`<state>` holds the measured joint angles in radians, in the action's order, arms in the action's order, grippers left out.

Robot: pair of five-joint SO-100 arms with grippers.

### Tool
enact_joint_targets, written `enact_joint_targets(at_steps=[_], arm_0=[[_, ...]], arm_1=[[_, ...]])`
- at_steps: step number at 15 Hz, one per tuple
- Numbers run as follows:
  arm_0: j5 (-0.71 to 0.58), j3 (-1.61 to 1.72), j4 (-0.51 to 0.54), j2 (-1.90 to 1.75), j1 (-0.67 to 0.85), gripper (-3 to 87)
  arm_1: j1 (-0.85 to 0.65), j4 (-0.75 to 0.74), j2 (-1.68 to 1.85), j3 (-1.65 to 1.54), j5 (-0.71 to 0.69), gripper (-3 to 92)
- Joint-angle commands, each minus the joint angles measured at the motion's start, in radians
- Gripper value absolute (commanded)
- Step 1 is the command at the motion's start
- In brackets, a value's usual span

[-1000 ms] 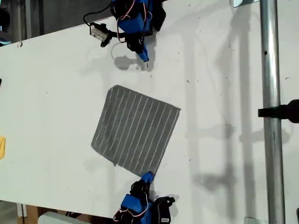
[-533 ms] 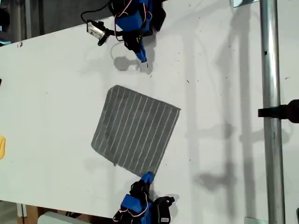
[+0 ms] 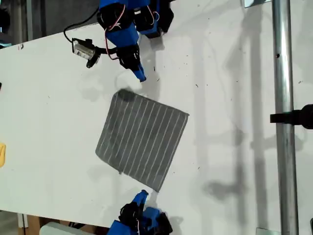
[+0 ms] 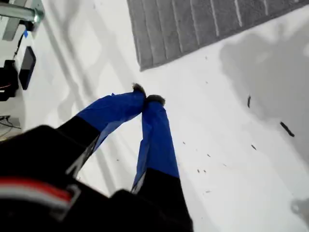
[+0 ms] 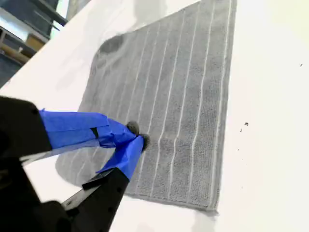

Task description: Grasp corners of a towel and fold twice.

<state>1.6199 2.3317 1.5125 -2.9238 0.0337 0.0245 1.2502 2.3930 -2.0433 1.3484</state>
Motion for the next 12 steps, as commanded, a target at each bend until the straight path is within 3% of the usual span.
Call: enact_joint_targets(at_steps=[1,2,4,7,9,11,12], arm_0=[[-0.074,-0.293,0.123,0.189,0.028,-3.0],[-0.138,-0.411,0.176,0.258,0.041,-3.0],[-0.216,-0.538,0.178,0.348,0.051,-3.0],[-0.253,-0.554,0.172,0.483,0.08,-3.0],[-0.256,-0.552,0.169,0.505,0.084,-3.0],[-0.259,-0.541,0.167,0.505,0.091,-3.0],[-0.261,-0.537,0.167,0.511,0.095,-3.0]], arm_1=[[0.034,0.048,-0.308,0.4,-0.061,-0.3],[0.048,0.1,-0.442,0.557,-0.083,-0.3],[0.072,0.189,-0.669,0.838,-0.129,-0.3],[0.107,0.147,-0.831,0.963,-0.221,1.0],[0.137,0.149,-0.911,1.026,-0.276,14.0],[0.155,0.199,-1.019,1.131,-0.44,27.8],[0.158,0.204,-1.046,1.147,-0.494,29.8]])
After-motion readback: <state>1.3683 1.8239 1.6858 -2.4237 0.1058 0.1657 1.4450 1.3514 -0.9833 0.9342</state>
